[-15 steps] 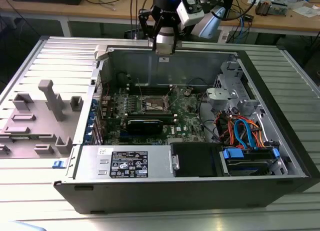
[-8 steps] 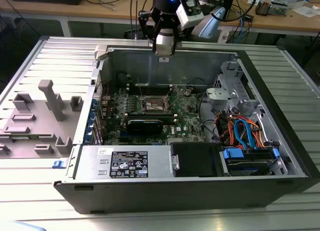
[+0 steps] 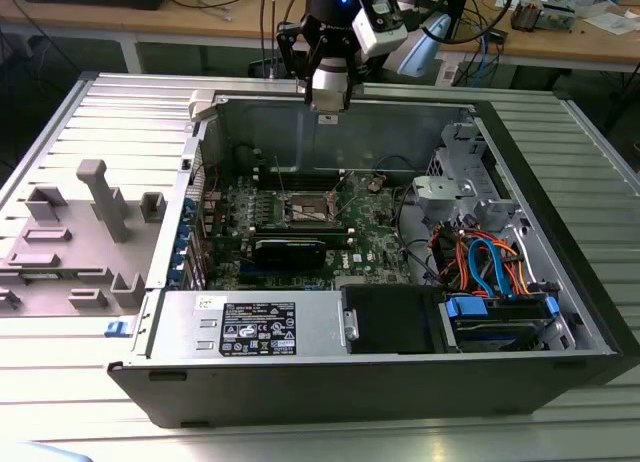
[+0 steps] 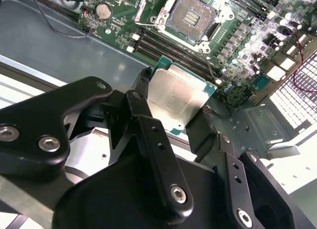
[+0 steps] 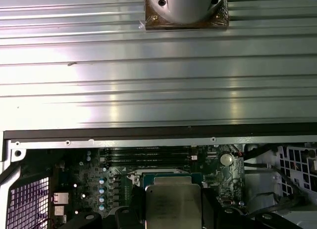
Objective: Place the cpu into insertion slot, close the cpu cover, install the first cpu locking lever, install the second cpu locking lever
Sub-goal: 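Place the cpu into insertion slot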
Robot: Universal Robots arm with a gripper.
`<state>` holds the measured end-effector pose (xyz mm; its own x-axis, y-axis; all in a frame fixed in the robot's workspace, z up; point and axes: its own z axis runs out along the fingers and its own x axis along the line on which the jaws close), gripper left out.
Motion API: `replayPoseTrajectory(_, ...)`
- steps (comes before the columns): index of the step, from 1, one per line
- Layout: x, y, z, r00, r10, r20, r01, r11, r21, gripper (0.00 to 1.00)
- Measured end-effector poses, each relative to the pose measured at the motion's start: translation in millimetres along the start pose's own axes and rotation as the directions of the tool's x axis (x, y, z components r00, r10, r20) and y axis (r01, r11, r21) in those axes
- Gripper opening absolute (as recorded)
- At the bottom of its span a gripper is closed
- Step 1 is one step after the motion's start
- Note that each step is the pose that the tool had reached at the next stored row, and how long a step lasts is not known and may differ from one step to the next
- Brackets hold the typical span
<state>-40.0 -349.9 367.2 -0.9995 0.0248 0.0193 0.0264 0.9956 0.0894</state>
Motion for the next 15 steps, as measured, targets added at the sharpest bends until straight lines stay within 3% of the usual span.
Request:
replayPoseTrajectory(3, 0.0, -0.1, 0.8, 1.0000, 0.000, 0.0000, 0.000, 1.0000, 0.0008, 0.55)
replayPoseTrajectory(5, 0.1, -0.1, 1.0, 1.0000, 0.000, 0.0002, 0.000, 1.0000, 0.0096, 0.55)
replayPoseTrajectory(8, 0.0, -0.1, 1.0, 1.0000, 0.001, 0.0009, -0.001, 0.9993, 0.0363, 0.55)
replayPoseTrajectory(9, 0.0, -0.1, 1.1, 1.0000, 0.001, 0.0013, -0.001, 0.9988, 0.0484, 0.55)
replayPoseTrajectory(10, -0.1, -0.2, 1.3, 1.0000, 0.001, 0.0014, -0.001, 0.9986, 0.0530, 0.55)
replayPoseTrajectory(15, -0.1, -1.8, 3.4, 1.0000, 0.001, 0.0014, -0.001, 0.9984, 0.0560, 0.55)
